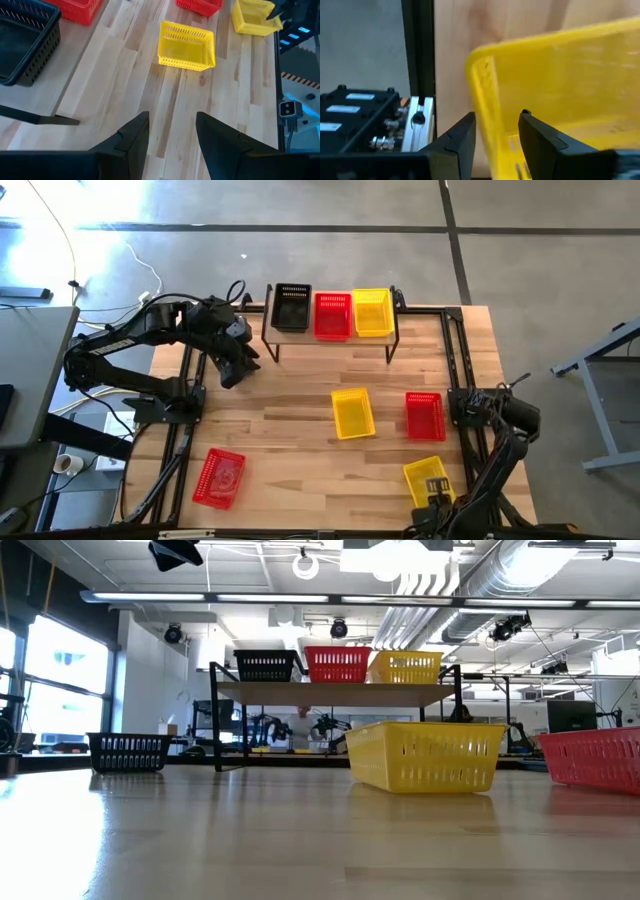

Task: Stack baskets on shelf by color
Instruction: Stack the bottom yellow basket on top of the yellow basket on the shelf

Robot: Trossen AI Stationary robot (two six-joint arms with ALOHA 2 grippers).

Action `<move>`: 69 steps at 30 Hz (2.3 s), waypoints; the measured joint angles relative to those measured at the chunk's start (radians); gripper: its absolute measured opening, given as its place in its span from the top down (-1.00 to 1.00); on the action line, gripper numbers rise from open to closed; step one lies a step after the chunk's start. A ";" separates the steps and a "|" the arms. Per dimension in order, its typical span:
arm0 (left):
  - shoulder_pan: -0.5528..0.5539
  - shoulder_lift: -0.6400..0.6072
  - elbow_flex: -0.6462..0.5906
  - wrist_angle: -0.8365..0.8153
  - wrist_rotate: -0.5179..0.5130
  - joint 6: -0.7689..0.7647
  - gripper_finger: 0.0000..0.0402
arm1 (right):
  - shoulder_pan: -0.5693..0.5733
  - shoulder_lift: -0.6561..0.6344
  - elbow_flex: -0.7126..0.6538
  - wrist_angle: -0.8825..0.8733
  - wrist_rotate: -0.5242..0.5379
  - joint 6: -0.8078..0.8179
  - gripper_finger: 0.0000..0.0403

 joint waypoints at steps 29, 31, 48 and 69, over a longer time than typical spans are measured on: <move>0.000 0.000 0.000 0.000 -0.059 0.010 0.23 | -0.101 -0.003 0.215 0.094 -0.009 0.146 1.00; 0.000 0.000 0.000 0.000 -0.059 0.010 0.23 | -0.127 -0.003 0.245 0.101 0.012 0.146 1.00; 0.000 0.000 0.000 0.000 -0.059 0.018 0.23 | -0.410 -0.003 0.420 0.015 0.163 -0.177 1.00; 0.000 0.000 0.000 0.000 -0.112 0.099 0.23 | -0.773 -0.009 0.638 -0.463 0.446 -0.667 1.00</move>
